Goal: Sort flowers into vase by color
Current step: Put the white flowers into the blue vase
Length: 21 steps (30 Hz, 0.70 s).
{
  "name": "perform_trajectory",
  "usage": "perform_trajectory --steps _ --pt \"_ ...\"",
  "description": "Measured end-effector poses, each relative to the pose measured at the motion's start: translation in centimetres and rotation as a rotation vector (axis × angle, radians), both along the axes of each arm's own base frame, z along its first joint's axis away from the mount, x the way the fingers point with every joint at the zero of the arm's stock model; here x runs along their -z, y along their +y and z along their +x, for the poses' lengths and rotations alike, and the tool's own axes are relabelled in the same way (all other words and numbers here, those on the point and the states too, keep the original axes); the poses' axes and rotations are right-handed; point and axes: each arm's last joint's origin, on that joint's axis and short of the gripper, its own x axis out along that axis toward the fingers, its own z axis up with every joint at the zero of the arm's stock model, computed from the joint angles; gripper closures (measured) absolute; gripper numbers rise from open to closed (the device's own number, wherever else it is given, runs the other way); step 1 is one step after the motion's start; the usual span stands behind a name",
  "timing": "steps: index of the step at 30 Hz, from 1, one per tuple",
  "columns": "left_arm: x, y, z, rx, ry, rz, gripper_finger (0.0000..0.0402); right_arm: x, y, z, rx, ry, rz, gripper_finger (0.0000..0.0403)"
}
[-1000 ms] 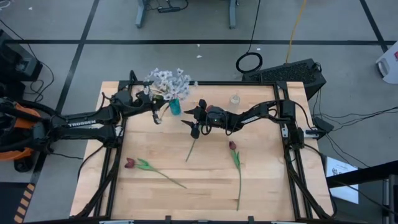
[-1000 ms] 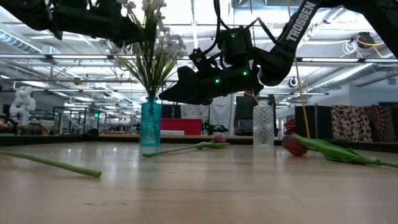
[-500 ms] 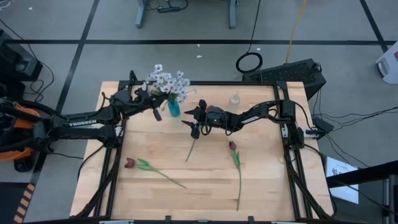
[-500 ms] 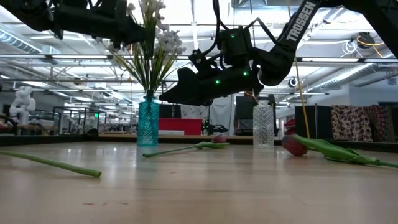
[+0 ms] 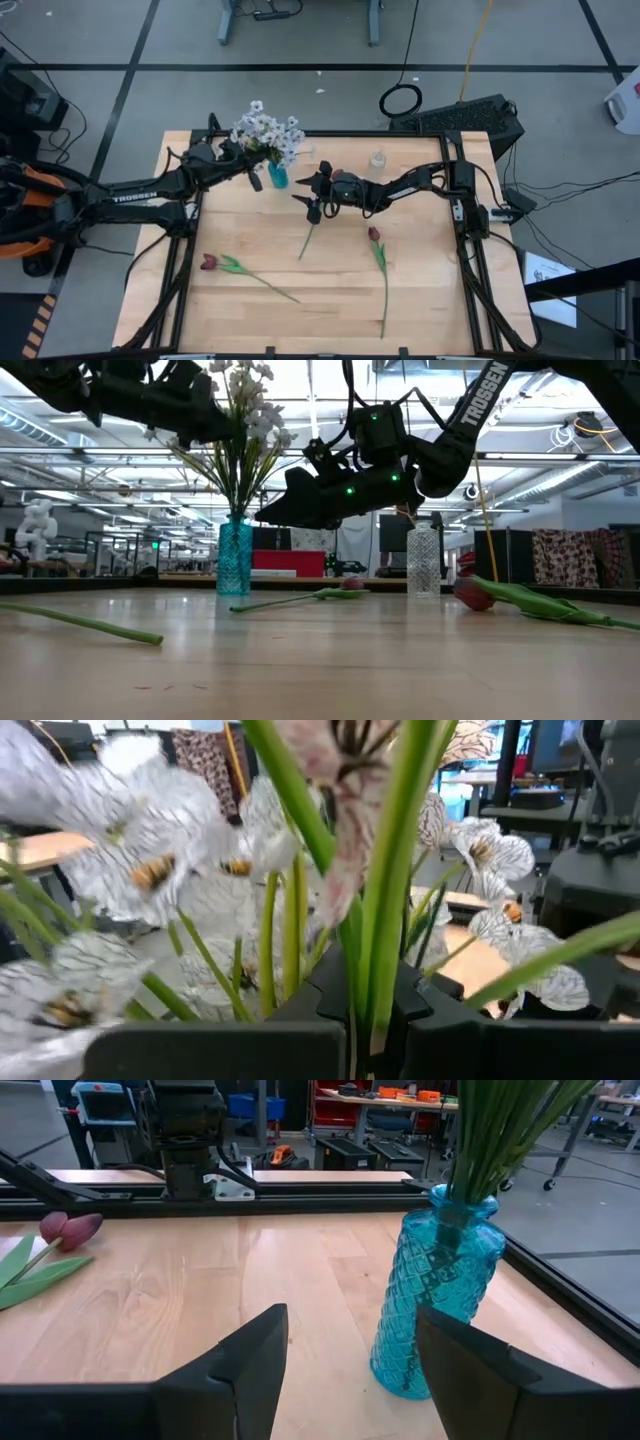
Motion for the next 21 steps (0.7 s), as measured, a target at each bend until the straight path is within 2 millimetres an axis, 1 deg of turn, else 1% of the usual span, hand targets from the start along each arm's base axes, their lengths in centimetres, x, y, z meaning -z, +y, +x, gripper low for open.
perform_trajectory --steps 12,21 --pt "1.6 0.5 1.2 0.000 0.080 -0.035 0.0388 0.2 0.0 0.0 0.000 0.023 0.003 0.0193" --pt "2.1 0.6 1.5 0.002 0.102 -0.045 0.0388 0.4 0.0 -0.1 0.000 0.045 0.007 0.0193"
